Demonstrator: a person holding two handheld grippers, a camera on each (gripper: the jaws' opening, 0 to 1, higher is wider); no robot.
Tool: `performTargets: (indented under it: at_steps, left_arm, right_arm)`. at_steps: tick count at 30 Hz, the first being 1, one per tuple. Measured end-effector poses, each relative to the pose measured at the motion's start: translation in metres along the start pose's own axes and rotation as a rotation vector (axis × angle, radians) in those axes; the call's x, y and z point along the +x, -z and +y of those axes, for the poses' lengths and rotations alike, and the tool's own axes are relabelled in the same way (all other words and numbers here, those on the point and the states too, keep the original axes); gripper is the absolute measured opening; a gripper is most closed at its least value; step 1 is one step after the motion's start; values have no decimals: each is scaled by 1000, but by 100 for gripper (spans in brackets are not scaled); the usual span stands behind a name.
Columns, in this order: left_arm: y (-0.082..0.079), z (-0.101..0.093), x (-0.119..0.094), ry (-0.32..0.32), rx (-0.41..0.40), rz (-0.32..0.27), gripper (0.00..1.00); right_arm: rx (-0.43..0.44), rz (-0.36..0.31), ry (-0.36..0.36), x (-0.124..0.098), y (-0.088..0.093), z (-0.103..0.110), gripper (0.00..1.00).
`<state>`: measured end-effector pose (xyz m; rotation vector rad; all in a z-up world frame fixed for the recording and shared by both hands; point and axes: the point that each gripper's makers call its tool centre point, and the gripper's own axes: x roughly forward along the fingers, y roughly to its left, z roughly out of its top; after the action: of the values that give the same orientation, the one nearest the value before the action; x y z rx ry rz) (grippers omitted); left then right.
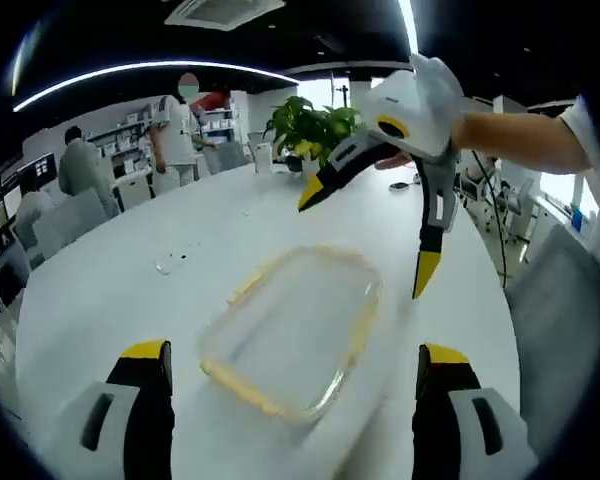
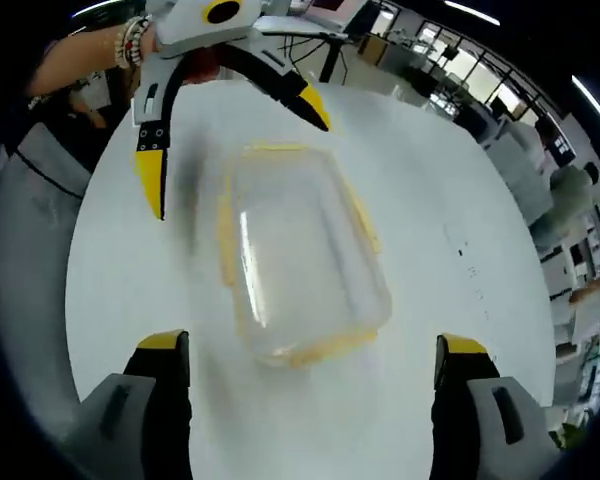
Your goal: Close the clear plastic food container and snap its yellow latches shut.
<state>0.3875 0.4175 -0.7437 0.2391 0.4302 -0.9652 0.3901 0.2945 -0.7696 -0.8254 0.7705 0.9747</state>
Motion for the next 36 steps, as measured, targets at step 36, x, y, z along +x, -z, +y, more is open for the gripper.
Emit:
performTargets:
  at_steps: [36]
  left_arm:
    - [7,-86,-142,-246,-262,-289,99]
  right_arm:
    - [553,-485,404,-157,79,72,100]
